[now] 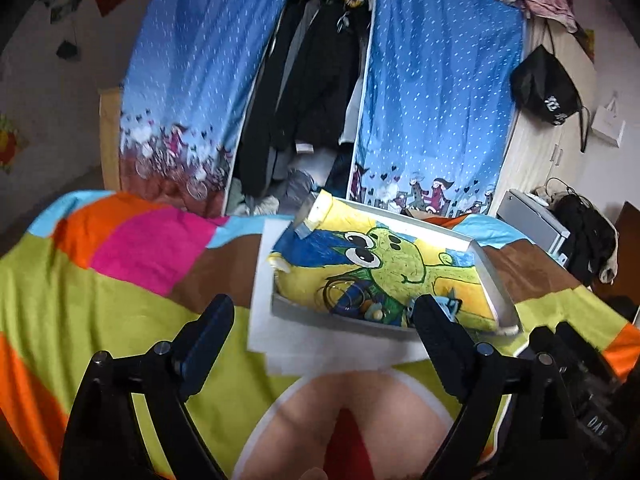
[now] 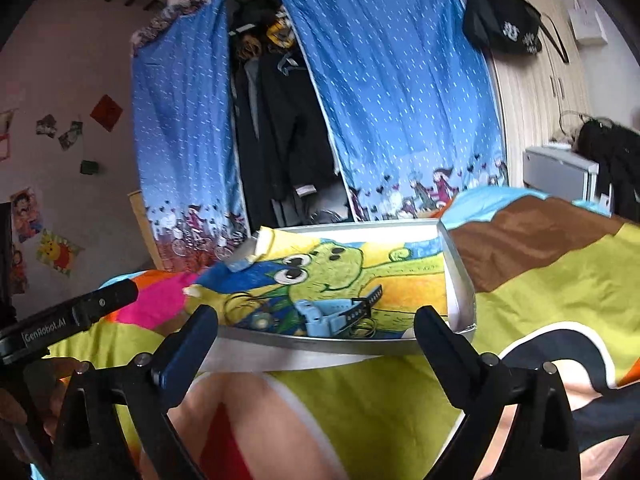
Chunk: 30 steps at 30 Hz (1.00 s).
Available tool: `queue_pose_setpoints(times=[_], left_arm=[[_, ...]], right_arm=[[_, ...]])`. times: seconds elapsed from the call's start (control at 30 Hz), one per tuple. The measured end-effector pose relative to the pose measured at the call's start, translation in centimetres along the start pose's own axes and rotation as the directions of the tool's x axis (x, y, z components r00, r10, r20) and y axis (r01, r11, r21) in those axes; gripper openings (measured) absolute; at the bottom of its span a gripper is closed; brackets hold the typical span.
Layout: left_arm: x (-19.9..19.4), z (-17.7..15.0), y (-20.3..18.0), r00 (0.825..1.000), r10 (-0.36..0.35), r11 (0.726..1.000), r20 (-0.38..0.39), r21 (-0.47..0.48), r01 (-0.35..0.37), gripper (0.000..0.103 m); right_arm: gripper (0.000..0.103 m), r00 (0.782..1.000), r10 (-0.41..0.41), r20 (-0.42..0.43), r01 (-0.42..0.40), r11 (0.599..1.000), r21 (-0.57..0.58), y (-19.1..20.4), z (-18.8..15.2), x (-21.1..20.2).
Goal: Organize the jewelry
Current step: 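Move both tools back toward the jewelry pile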
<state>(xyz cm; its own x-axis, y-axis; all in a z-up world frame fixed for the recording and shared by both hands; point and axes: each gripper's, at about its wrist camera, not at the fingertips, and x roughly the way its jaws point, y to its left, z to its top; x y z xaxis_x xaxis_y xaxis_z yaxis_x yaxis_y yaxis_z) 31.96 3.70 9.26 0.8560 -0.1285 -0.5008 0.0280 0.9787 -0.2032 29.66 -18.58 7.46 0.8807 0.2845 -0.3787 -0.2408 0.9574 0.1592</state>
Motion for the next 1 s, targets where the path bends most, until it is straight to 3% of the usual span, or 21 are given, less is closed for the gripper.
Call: queue_pose_setpoints(times=[0.1, 0.53, 0.77, 1.0], left_arm=[[-3.0, -1.0, -0.1, 1.0, 0.009, 1.0, 0.027, 0.022, -0.009, 0.097], [-14.0, -7.1, -0.7, 0.997, 0.033, 0.998, 0.071, 0.051, -0.036, 0.098], [-17.2, -11.0, -0.5, 0.998, 0.047, 0.996, 0.042, 0.08, -0.05, 0.098], [-16.8, -14.8, -0.7, 0.998, 0.042, 0.993, -0.05, 0.112, -0.037, 0.098]], right_arm=[[0.102, 1.0, 0.014, 0.017, -0.013, 0.999, -0.031, 1.1, -0.2, -2.6], [0.103, 0.999, 0.048, 0.022, -0.046, 0.994, -0.098, 2.3, -4.3, -12.3], [0.103, 0.998, 0.04, -0.049, -0.045, 0.994, -0.1, 2.4, -8.0, -15.2], [0.103, 0.982, -0.001, -0.188, -0.017, 0.995, -0.095, 1.5, -11.6, -15.3]])
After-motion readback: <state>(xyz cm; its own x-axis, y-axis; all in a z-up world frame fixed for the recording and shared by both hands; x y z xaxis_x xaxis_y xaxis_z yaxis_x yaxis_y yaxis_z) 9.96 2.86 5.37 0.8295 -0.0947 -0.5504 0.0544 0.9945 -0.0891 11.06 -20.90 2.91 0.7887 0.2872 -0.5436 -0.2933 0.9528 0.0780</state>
